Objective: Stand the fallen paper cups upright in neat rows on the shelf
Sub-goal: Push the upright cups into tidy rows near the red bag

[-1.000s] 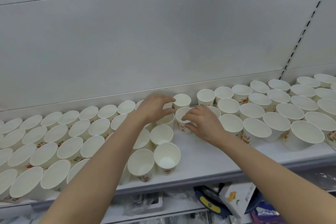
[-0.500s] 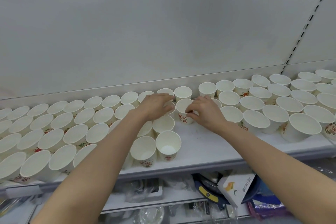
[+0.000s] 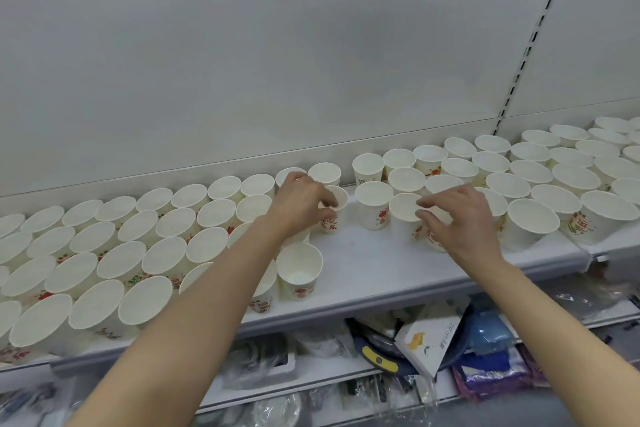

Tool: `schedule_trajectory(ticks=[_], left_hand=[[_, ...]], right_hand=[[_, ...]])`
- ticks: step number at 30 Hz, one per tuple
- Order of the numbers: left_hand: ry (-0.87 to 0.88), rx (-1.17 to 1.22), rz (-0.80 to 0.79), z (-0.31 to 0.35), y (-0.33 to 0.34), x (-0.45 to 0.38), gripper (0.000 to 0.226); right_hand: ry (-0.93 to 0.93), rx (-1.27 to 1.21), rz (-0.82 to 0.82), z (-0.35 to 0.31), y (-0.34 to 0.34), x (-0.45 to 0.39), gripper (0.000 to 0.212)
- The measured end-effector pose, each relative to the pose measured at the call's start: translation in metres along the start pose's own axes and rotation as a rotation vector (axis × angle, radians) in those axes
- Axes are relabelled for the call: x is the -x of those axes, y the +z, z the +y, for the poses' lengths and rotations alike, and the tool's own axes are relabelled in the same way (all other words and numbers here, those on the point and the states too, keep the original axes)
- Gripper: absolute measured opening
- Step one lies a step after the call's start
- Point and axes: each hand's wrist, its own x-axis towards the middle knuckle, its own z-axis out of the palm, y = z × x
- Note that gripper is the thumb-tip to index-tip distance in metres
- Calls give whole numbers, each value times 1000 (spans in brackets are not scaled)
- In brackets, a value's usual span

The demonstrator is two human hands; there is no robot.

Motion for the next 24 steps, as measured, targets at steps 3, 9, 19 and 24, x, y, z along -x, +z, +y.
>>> schedule_trajectory(ticks=[3,9,19,24], left_hand=[[13,53,105,18,-3,-3,22],[-17,22,30,76,11,-24,29],[-228,193,226,73,-1,-4,9],[-217,345,174,63,-25,28,5]], right_hand=[[32,44,61,17,-18,18,17],[54,76,56,25,-26,31,21],[-98,202,-248,9,-3,-2,18],[-142,167,-237,5,-7,-2,10]])
